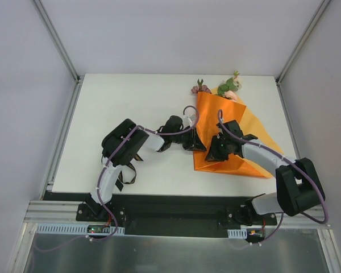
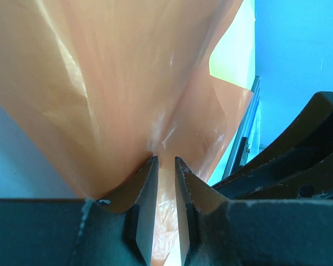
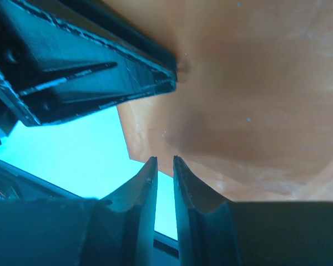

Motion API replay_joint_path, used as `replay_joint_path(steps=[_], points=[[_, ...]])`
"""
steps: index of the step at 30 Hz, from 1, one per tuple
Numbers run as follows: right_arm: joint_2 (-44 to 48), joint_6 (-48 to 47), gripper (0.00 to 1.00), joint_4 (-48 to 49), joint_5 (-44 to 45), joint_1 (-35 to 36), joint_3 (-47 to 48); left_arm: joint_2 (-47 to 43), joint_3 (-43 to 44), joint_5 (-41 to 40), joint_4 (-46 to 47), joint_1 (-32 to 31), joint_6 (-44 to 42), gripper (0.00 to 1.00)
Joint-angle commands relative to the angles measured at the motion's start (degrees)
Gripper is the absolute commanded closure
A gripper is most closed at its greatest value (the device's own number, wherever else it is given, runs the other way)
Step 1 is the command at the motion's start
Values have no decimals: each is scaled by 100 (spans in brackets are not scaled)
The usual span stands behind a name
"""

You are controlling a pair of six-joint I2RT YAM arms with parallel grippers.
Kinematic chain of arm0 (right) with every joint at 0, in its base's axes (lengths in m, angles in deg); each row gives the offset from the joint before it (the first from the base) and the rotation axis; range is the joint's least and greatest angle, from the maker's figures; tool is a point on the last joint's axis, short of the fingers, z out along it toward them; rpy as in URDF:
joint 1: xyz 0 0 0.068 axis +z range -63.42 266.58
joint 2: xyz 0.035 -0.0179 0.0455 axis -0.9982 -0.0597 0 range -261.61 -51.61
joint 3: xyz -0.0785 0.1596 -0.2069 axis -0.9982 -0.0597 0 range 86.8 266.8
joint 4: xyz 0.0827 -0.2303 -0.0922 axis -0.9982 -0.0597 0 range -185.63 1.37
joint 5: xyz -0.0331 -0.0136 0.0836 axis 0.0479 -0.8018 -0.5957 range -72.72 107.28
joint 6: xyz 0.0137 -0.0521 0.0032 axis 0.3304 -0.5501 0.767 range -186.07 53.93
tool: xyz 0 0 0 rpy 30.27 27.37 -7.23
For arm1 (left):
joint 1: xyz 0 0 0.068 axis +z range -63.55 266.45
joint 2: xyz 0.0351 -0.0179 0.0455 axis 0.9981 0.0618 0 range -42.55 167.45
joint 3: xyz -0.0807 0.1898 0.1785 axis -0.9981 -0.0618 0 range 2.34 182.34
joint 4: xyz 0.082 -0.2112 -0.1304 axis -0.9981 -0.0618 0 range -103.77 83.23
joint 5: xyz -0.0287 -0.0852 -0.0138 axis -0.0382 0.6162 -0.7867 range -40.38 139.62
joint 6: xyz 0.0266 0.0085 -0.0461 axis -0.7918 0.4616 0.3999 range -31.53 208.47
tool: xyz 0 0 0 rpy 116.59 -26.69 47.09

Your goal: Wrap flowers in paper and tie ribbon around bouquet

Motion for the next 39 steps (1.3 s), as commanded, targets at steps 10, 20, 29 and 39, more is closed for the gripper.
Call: replay_joint_path(steps=[10, 20, 29, 39], points=[[-738, 360, 85, 558, 150, 341, 12, -614, -379, 165, 384, 271, -41, 75], [-641, 325, 86, 452, 204, 349, -40, -520, 148, -230, -933, 342, -498, 100], [-676, 325, 86, 382, 168, 349, 74, -71, 543, -1144, -1576, 543, -209, 100], [-896, 334, 86, 312, 168, 341, 179, 422, 1088, -1188, -1550, 895, 486, 100]])
